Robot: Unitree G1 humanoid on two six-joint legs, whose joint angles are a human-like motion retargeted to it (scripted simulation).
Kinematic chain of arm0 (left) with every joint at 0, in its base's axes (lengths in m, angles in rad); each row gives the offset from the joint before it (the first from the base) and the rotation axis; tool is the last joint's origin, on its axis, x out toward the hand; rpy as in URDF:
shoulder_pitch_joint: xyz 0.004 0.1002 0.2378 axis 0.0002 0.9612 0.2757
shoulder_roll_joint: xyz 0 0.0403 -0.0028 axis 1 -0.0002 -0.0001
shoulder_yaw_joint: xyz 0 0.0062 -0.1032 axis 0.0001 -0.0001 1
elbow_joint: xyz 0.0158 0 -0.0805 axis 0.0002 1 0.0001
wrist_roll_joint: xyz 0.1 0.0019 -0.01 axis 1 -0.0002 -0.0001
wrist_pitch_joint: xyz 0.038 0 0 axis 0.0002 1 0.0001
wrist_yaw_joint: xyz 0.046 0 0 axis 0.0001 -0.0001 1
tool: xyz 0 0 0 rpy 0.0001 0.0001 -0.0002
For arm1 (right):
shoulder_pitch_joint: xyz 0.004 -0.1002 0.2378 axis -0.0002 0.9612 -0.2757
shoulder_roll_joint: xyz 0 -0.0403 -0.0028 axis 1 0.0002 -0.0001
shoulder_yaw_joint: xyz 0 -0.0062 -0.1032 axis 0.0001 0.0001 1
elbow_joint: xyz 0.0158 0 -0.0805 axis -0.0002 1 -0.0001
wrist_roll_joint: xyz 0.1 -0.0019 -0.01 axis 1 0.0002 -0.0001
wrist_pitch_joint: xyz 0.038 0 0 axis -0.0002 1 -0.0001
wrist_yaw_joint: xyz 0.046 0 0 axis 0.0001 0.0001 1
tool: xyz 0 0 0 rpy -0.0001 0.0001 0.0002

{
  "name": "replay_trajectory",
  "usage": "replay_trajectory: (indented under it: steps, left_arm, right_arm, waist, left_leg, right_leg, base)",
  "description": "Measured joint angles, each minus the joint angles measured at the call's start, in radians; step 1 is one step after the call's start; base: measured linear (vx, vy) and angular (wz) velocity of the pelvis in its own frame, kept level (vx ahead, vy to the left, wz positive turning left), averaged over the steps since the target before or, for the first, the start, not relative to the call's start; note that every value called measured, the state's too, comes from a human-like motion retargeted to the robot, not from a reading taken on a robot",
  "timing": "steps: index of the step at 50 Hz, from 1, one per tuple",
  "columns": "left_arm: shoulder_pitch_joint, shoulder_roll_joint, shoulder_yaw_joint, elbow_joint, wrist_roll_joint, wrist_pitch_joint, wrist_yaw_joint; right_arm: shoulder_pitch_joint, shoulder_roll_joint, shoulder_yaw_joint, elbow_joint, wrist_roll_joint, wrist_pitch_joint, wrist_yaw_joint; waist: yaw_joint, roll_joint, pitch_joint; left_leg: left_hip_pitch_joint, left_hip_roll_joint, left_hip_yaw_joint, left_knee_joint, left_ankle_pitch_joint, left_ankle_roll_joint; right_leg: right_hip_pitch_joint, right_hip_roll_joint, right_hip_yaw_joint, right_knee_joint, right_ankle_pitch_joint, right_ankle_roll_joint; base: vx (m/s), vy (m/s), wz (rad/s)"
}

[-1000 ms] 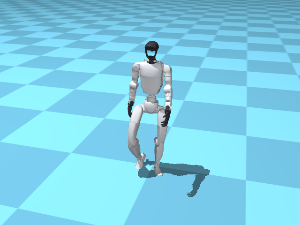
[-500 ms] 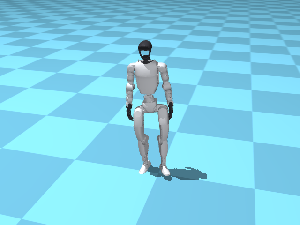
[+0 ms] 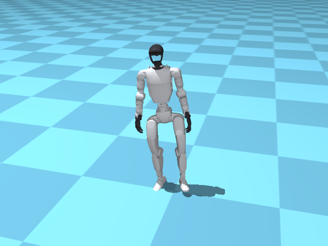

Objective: Upper body actions

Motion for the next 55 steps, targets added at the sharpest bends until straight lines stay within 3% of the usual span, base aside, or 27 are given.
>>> replay_trajectory:
  steps: [5,10,15,21,38,55]
  left_arm:
    - [0.017,0.004,0.023,0.049,0.024,0.032,-0.011]
    - [0.006,0.026,0.007,0.046,0.056,0.051,-0.024]
    - [-0.011,0.032,0.001,0.024,0.051,0.055,-0.013]
    - [-0.017,0.032,0.010,0.014,0.028,0.048,-0.015]
    - [-0.012,0.024,-0.014,0.056,0.056,0.047,-0.020]
    - [-0.014,0.031,-0.023,0.052,0.080,0.058,-0.023]
  right_arm:
    - [-0.014,0.031,0.004,-0.039,0.053,-0.033,0.017]
    - [-0.009,0.062,0.005,-0.045,0.125,-0.088,0.053]
    - [-0.005,0.067,0.038,-0.014,0.128,-0.120,-0.040]
    - [-0.002,0.063,0.074,0.001,0.044,-0.133,-0.161]
    - [-0.001,0.047,0.035,0.024,0.101,-0.139,-0.106]
    - [0.002,0.065,0.082,0.012,0.019,-0.131,-0.067]
  waist:
    - [-0.071,0.040,-0.027]
    - [-0.071,0.031,-0.025]
    - [-0.037,0.010,-0.014]
    - [-0.041,-0.004,-0.007]
    - [-0.034,-0.031,-0.010]
    - [-0.040,-0.030,-0.020]
  left_leg:
    - [0.057,0.003,0.063,-0.094,0.003,0.031]
    - [0.064,-0.010,0.056,-0.090,-0.013,0.039]
    - [0.087,-0.029,0.065,-0.093,-0.027,0.044]
    - [0.107,-0.038,0.065,-0.097,-0.036,0.052]
    - [0.128,-0.055,0.069,-0.114,-0.048,0.066]
    - [0.127,-0.053,0.069,-0.117,-0.043,0.068]
  right_leg:
    - [0.010,0.015,-0.016,0.000,0.000,0.013]
    - [0.017,0.000,-0.027,0.002,0.006,0.024]
    - [0.025,-0.015,-0.024,0.008,0.013,0.029]
    - [0.045,-0.019,-0.028,0.005,0.014,0.036]
    - [0.047,-0.028,-0.023,0.012,0.021,0.043]
    - [0.046,-0.025,-0.022,0.011,0.022,0.037]
  base:
    - [0.13,0.12,-0.12]
    - [0.09,0.07,-0.07]
    - [0.08,0.07,-0.19]
    - [0.07,0.04,-0.04]
    - [0.01,0.00,-0.01]
    - [0.00,0.00,0.00]
